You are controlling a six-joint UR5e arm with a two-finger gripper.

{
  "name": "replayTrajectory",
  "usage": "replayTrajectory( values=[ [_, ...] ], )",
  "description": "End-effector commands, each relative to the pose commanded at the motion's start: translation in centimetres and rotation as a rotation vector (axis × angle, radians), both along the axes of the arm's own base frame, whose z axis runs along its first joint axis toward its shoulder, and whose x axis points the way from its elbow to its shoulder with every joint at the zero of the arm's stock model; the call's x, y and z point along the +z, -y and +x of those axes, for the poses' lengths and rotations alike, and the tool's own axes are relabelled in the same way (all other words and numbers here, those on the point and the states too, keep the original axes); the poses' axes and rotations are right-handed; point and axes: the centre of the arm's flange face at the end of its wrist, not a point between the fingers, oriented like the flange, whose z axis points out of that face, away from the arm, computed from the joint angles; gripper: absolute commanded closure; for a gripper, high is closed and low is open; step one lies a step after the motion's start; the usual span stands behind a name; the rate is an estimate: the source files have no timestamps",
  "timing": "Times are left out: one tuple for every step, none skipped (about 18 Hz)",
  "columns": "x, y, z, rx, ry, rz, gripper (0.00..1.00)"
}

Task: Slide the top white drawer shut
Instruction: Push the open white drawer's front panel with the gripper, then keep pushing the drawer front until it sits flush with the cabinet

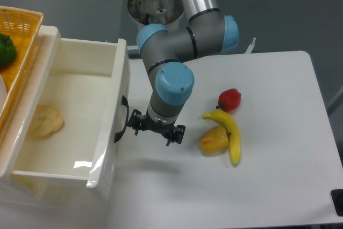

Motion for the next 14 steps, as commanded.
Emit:
replayTrajectory(
  values=[
    [0.0, -0.2, 0.3, -0.006, 0.000, 0.002, 0.00],
    [0.1, -0.2, 0.5, -0.005, 0.000, 0.002, 0.00],
    [0.4, -0.2, 0.6, -0.002, -0.001, 0.005, 0.00],
    [0.5, -0.4, 1.0, -0.008, -0.002, 0.006, 0.00],
    [0.7, -0.5, 1.3, -0.012, -0.003, 0.009, 0.00],
    [0.8, -0.6, 1.4, -0.014, 0.003, 0.017, 0.00],
    [0.8, -0.7, 1.6, -0.015, 0.011, 0.024, 0.00],
    [0.8, -0.8, 1.7, -0.016, 0.014, 0.027, 0.00],
    [0.8, -1.0, 2.0, -0.021, 0.014, 0.027, 0.00],
    [0.8, -1.2, 2.5, -0.028, 0.014, 0.027, 0.00],
    [0.8, -1.4, 2.8, -0.033, 0.015, 0.027, 0.00],
    [0.9, -1.4, 2.9, -0.032, 0.014, 0.027, 0.00],
    [0.9, -1.5, 3.0, -0.030, 0.015, 0.026, 0.00],
    [0.9, -1.6, 3.3, -0.033, 0.014, 0.025, 0.00]
  ],
)
